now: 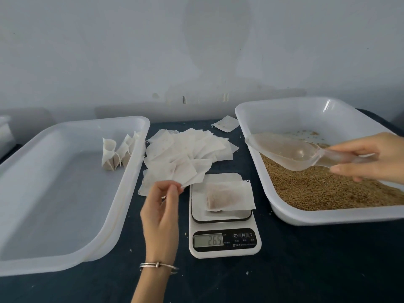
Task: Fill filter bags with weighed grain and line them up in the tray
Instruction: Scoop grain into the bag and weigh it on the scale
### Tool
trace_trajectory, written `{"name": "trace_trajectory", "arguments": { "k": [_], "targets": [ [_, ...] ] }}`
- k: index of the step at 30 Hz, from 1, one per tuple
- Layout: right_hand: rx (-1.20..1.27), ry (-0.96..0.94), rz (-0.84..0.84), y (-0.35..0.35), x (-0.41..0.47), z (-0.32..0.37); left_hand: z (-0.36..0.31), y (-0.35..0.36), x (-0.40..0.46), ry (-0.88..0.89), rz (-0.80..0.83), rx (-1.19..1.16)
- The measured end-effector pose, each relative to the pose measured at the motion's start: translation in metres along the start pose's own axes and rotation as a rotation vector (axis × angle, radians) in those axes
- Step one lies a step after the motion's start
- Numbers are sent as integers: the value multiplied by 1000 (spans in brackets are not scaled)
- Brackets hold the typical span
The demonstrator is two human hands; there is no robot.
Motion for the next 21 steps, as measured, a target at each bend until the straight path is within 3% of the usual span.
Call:
{"name": "trace_trajectory", "arguments": {
  "k": [2, 6, 9, 15, 17, 21],
  "targets": [
    [-42, -3, -12, 1, 2, -4, -2, 17, -4, 32, 150, 110],
    [-58, 9, -46, 7, 9, -14, -1, 68, -18, 226, 581, 571],
    [-66, 15, -33, 14, 13, -17, 12, 100, -22, 355, 703, 883],
    [-72, 11, -28, 18, 16, -20, 20, 103, -12, 404, 608, 914],
    [-77, 23, -28, 19, 16, -21, 22, 90, -8, 312, 497, 752],
    [-64, 24, -30, 23, 15, -20, 16, 66, 3, -63, 204, 221]
  ]
}}
Point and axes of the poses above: each hand's wrist, its own x-axis towards the middle knuckle, its own y-axis out of the palm, z = x × y, the point moved 6 cm from there along x, towards the middle knuckle, and after that the axes turned 2 degrees about -x, right-handed, at the moved point
